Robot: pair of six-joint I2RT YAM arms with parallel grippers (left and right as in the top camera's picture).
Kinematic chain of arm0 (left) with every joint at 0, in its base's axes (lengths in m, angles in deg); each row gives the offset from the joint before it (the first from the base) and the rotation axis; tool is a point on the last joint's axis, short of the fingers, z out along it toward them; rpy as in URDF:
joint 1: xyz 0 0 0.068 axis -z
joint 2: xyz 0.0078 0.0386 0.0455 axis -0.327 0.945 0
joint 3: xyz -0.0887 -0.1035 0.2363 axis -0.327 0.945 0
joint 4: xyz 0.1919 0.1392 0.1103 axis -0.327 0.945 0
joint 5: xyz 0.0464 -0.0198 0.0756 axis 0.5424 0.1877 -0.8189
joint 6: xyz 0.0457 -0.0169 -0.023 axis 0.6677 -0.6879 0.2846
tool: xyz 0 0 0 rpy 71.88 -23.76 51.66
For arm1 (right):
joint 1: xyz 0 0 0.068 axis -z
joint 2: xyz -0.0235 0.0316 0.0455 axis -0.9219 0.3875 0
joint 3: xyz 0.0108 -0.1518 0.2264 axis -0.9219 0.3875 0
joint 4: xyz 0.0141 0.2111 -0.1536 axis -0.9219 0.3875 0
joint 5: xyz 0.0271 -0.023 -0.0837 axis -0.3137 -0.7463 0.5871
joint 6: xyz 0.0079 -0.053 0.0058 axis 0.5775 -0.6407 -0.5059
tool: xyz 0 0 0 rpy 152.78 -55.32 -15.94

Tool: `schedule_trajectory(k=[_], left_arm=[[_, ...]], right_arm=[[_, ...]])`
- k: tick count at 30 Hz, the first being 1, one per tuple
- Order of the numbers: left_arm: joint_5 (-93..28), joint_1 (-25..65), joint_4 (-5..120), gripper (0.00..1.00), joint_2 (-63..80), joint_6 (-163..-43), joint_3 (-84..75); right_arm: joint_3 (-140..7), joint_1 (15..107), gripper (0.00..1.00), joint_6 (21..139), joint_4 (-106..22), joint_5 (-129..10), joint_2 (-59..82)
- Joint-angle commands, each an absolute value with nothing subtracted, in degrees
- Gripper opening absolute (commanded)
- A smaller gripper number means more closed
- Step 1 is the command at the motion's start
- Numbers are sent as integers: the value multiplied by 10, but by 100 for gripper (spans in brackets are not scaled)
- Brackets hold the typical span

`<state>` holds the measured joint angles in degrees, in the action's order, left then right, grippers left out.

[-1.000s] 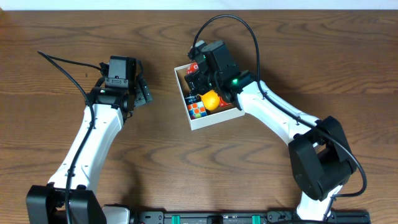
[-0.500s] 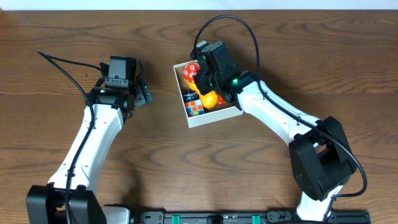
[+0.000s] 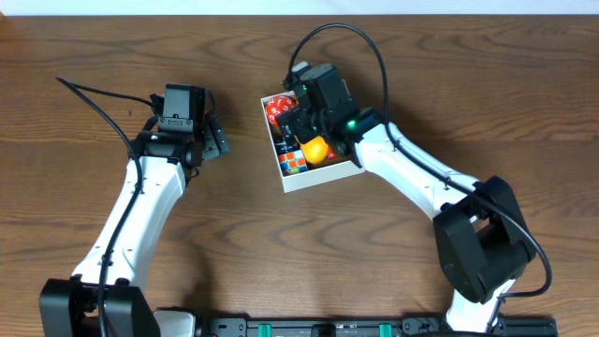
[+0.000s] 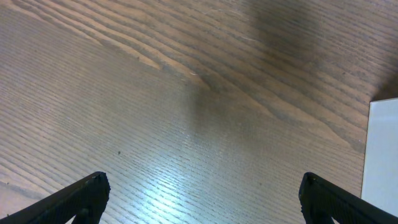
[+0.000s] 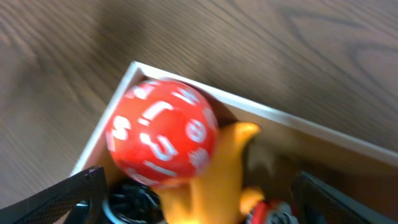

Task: Pack container
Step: 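Carry the red ball over the box and lower it inside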

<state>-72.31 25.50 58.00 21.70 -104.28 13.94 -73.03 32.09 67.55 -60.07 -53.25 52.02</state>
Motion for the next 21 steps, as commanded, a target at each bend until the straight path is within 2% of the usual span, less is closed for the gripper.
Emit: schedule_trajectory(k=[1,16,21], left_arm=[[-730,252,580,98,222,-1037,137],[-730,252,586,98,222,-1037,137],[-730,252,586,98,222,-1037,137]], right_arm=[[-730,307,99,679,-614,-538,514],[-730,303,98,678,-634,-538,530],[-730,304,88,678,-646,-538,547]])
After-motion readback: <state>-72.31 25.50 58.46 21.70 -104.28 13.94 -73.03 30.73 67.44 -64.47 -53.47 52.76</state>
